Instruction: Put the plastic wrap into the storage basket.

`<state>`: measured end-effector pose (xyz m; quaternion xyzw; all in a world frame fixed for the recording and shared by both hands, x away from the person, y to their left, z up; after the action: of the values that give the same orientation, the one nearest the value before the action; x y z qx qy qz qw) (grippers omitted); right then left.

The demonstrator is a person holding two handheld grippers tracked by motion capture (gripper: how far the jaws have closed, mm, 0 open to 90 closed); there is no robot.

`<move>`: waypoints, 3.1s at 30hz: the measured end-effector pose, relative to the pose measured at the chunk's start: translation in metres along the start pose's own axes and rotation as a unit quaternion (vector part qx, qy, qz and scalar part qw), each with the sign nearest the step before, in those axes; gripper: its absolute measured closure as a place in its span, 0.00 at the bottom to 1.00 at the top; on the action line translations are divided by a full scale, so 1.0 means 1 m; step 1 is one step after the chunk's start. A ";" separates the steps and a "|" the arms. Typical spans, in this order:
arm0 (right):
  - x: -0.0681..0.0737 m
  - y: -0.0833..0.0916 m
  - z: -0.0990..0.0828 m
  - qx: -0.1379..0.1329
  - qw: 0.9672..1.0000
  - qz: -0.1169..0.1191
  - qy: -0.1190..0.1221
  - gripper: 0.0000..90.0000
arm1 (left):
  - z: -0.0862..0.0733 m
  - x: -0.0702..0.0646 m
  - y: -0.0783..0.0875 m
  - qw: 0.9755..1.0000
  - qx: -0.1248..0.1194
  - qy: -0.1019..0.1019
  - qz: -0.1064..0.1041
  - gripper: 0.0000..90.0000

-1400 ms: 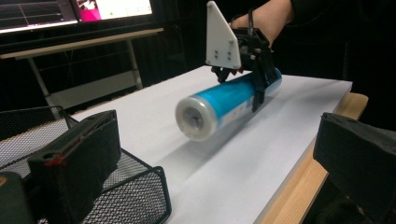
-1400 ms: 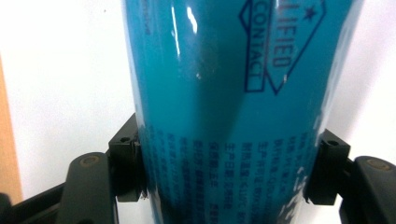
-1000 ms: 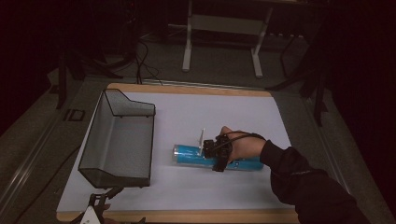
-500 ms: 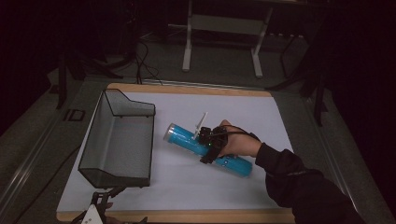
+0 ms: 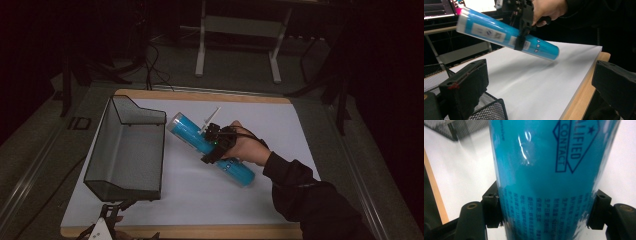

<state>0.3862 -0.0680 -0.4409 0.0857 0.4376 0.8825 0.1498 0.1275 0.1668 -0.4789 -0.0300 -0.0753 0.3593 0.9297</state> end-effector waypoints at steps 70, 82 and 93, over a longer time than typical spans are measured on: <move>0.046 -0.106 0.146 -0.189 0.933 -0.036 -0.303 0.35 | 0.002 0.000 0.002 1.000 -0.009 0.002 -0.012 0.02; 0.050 -0.122 0.133 -0.185 0.922 -0.073 -0.332 0.35 | 0.002 0.000 0.002 1.000 -0.008 0.001 -0.013 0.02; 0.036 -0.138 0.126 -0.185 0.902 -0.107 -0.376 0.35 | 0.002 0.000 0.002 1.000 -0.008 0.003 -0.013 0.02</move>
<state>0.4146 0.1173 -0.4740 0.3345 0.1838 0.8284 0.4100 0.1260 0.1679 -0.4775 -0.0373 -0.0756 0.3464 0.9343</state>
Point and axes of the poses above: each handheld gripper's, and its own axes: y roughly backward along the jaws, z roughly out of its top, x roughly to its left, the point moved 3 cm from there along -y, roughly forward along the jaws, and after that the axes turned 14 degrees about -x, right-handed, at the moved point
